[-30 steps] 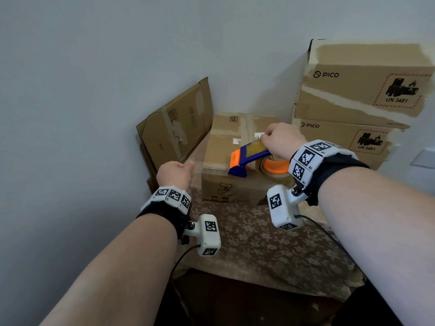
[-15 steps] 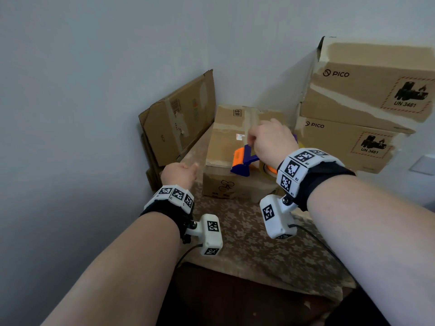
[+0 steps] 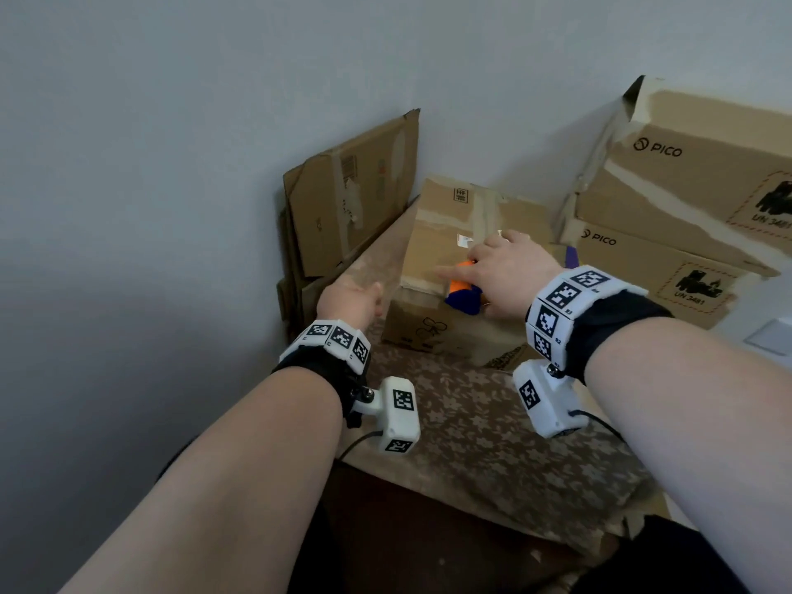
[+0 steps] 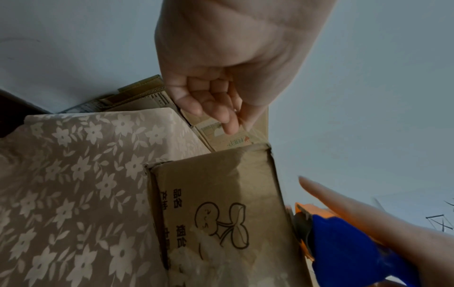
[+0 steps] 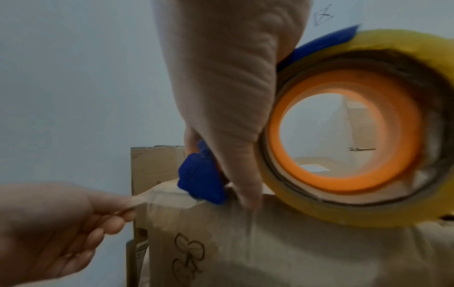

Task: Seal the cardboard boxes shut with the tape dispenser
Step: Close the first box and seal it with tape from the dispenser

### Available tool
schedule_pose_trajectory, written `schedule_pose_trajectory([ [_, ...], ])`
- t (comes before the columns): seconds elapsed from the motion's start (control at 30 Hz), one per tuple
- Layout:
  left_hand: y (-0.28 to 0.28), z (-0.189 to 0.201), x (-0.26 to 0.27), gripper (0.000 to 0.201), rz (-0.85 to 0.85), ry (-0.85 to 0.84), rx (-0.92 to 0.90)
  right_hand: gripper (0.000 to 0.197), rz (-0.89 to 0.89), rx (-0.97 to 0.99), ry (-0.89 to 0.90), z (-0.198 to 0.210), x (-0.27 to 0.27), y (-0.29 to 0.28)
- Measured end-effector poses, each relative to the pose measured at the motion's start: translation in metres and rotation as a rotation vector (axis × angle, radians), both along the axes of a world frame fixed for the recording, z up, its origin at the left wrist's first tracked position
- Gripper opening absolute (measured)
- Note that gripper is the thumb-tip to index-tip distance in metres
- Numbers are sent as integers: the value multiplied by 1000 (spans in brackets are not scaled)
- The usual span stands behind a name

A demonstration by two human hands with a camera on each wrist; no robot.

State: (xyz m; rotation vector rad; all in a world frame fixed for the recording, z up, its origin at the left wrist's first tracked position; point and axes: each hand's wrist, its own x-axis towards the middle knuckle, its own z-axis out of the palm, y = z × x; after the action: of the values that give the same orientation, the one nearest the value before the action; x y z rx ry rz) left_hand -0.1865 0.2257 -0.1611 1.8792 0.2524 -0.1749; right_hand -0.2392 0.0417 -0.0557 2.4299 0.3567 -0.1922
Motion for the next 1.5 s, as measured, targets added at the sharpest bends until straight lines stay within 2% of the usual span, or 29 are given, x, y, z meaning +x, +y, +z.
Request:
schedule_pose_trajectory([
  [0.17, -2, -5, 0, 38, -5, -16, -7, 83, -7, -46, 39, -12, 2, 15],
  [0.37, 6, -19, 10, 29, -75, 28, -11, 91, -36, -45, 77, -12, 8, 15],
  [0.5, 16, -33, 11, 15, -48, 82, -77, 93, -38, -27, 86, -10, 12, 14],
  [0.57, 14, -32, 12, 16, -39, 124, -151, 94, -48, -13, 97, -9, 13, 16],
  [0.7, 5, -14, 11, 25, -71, 246, -426, 93, -68, 13, 108, -7, 12, 19],
  [0.8, 0, -5, 13, 31, -104, 252, -510, 93, -83, 20, 118, -6, 11, 22],
  [0.93, -1, -3, 16, 10, -54, 199, -542, 93, -107, 45, 144, -5, 12, 25],
  [1.3, -2, -15, 9, 11, -50, 65, -427, 90, -110, 52, 152, -11, 13, 28],
  [1.5, -1, -10, 12, 12, -94, -23, -213, 89, -119, 46, 152, -10, 14, 28],
])
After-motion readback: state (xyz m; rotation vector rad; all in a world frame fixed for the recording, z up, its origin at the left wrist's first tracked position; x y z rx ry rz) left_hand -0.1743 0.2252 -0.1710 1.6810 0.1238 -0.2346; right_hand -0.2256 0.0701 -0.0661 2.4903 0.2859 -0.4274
